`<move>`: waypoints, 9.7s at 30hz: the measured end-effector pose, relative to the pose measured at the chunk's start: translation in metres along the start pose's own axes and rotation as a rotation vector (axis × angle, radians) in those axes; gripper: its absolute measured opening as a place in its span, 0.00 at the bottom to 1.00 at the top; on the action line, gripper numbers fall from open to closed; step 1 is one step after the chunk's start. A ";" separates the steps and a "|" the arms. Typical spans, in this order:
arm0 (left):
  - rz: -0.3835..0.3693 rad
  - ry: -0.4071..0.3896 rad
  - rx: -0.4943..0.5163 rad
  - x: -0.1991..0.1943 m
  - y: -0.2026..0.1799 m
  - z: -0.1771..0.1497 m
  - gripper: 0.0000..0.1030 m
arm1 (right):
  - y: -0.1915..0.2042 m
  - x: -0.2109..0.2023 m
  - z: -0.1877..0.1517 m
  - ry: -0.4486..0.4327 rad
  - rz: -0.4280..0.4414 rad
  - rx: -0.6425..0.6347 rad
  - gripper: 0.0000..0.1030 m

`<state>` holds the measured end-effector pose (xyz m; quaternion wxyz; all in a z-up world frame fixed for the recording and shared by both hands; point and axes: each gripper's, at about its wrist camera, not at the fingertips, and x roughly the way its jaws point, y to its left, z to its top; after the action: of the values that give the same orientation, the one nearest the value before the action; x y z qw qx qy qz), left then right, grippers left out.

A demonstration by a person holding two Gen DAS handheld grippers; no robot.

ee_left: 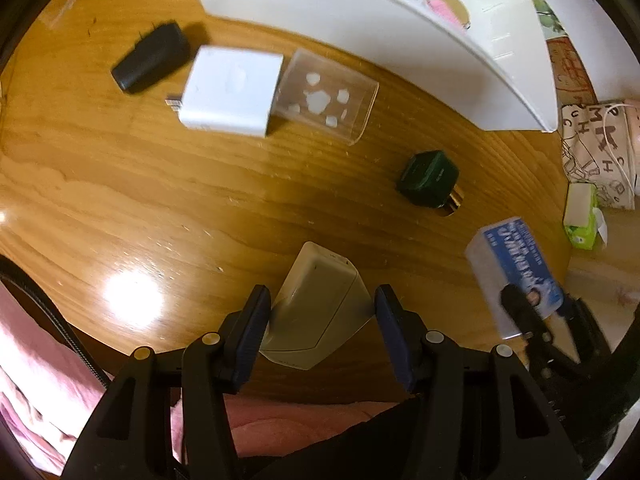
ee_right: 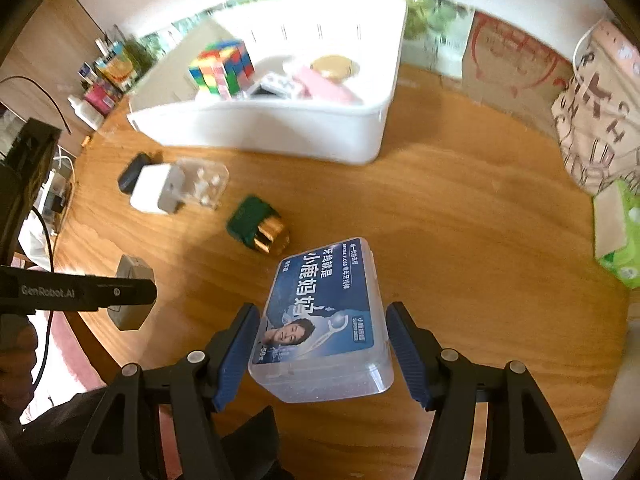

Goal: Organize rigid objects

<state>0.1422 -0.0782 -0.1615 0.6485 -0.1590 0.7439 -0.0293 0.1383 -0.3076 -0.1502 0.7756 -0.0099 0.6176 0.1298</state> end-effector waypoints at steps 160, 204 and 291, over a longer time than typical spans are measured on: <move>0.048 -0.320 0.431 -0.032 0.056 0.066 0.79 | -0.065 0.018 -0.007 -0.067 0.163 0.993 0.88; 0.083 -0.116 0.390 0.022 0.039 0.131 0.75 | -0.052 0.092 0.027 0.173 0.023 0.932 0.93; -0.008 -0.167 0.018 -0.021 0.047 0.001 0.68 | -0.098 0.015 0.016 0.021 0.214 0.641 0.05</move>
<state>0.1364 -0.0279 -0.1532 0.7095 -0.1582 0.6863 -0.0252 0.1776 -0.3963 -0.1752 0.7147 0.2982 0.6326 0.0097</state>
